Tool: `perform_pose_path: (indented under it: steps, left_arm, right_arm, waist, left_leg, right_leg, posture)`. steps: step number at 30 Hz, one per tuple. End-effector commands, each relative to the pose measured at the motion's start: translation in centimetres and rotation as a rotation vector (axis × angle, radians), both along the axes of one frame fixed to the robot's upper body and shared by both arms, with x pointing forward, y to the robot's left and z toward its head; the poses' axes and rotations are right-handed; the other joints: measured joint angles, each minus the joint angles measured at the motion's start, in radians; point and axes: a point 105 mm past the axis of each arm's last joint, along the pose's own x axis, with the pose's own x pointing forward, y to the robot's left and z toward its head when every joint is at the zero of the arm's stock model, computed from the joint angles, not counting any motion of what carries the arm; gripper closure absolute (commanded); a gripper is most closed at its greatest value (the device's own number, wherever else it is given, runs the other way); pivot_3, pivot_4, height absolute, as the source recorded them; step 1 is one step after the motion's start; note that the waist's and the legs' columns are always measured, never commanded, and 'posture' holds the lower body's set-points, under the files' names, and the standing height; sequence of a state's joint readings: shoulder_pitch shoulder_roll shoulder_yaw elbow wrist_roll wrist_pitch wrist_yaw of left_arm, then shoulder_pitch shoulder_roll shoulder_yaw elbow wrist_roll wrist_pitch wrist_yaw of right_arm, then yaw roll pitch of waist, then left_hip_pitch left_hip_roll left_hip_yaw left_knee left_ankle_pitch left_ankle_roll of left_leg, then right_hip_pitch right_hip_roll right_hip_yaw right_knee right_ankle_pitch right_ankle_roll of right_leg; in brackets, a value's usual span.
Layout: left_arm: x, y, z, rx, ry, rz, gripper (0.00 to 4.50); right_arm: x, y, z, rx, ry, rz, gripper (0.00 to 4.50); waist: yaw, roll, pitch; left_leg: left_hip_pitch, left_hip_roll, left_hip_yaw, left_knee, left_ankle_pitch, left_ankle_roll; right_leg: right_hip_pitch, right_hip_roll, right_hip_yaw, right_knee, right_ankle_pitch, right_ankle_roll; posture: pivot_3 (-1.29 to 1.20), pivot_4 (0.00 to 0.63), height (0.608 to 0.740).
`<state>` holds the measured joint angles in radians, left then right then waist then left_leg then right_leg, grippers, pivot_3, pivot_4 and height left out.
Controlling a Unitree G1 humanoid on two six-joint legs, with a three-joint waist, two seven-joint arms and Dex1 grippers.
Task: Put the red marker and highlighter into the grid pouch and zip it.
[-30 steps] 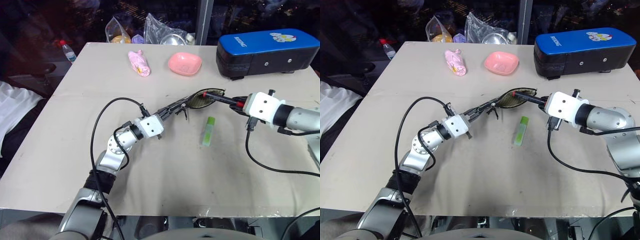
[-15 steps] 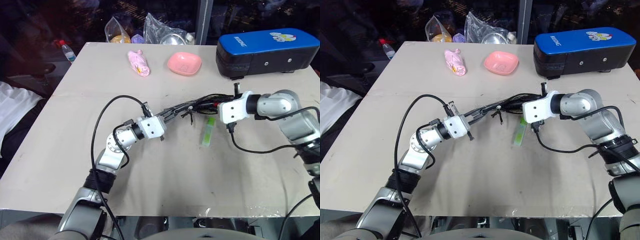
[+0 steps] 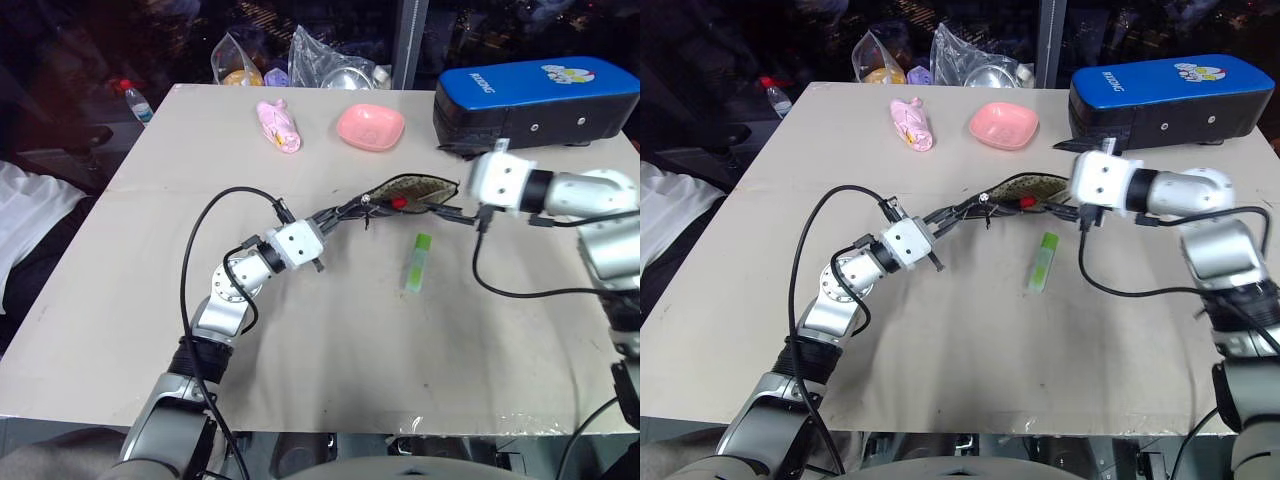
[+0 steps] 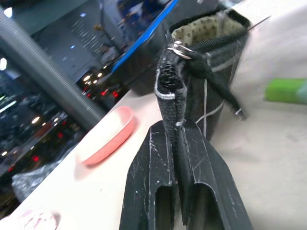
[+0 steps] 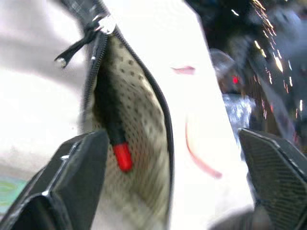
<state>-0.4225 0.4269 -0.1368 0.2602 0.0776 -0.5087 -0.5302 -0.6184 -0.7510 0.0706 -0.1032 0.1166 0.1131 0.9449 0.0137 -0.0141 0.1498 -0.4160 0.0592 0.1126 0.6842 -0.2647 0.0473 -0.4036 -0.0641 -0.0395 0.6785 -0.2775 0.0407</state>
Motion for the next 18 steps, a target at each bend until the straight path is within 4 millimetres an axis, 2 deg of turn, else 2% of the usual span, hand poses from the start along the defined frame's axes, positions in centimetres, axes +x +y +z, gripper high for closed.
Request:
perform_pose_path:
  steps: [1,4,9,12,16,18]
  left_arm:
    - [0.6,1.1,1.6,-0.054,-0.056,0.072,4.5]
    - [1.0,1.6,2.0,-0.079,-0.067,0.11,4.5]
    - [1.2,1.5,2.1,-0.086,-0.062,0.118,4.5]
    - [1.3,1.4,2.1,-0.09,-0.059,0.117,4.5]
    - [1.1,1.0,2.0,-0.086,-0.056,0.103,4.5]
    - [1.0,1.0,1.9,-0.082,-0.053,0.1,4.5]
  right_arm:
    - [-1.8,-0.3,0.1,0.231,0.119,-0.123,0.04]
    - [-2.6,0.1,-2.9,0.366,0.233,-0.283,0.04]
    - [-4.1,1.6,-8.8,0.436,0.413,-0.499,0.04]
    - [-4.1,2.1,-10.4,0.45,0.454,-0.572,0.04]
    - [-3.9,4.0,-13.5,0.477,0.603,-0.668,0.04]
    - [-3.8,4.4,-14.1,0.461,0.626,-0.687,0.04]
  waist:
    - [-0.002,0.0,0.0]
    - [-0.002,0.0,-0.001]
    - [-0.002,0.0,0.0]
    - [-0.002,0.0,0.0]
    - [-0.002,0.0,-0.001]
    - [-0.003,0.0,-0.001]
  left_leg:
    - [0.0,0.001,0.0,0.0,0.0,0.0]
    - [0.001,0.002,0.0,-0.001,0.0,0.0]
    - [0.0,0.002,0.0,-0.001,0.0,0.0]
    - [0.0,-0.001,0.0,0.0,0.0,0.0]
    - [0.0,-0.002,-0.001,0.0,0.0,0.0]
    - [0.0,-0.002,-0.001,0.0,0.0,0.0]
  right_leg:
    - [0.0,0.0,0.0,0.0,0.0,0.0]
    - [0.0,0.001,0.0,0.001,0.0,0.0]
    - [0.0,0.001,0.0,0.0,0.0,0.0]
    - [0.0,0.001,0.001,0.0,0.0,0.0]
    - [0.0,0.001,0.0,0.001,0.0,0.0]
    - [0.0,0.002,0.0,0.0,0.0,0.0]
  posture:
    - [0.0,0.15,0.74]
    - [0.0,0.15,0.74]
    - [0.0,0.15,0.74]
    - [0.0,0.15,0.74]
    - [0.0,0.15,0.74]
    - [0.0,0.15,0.74]
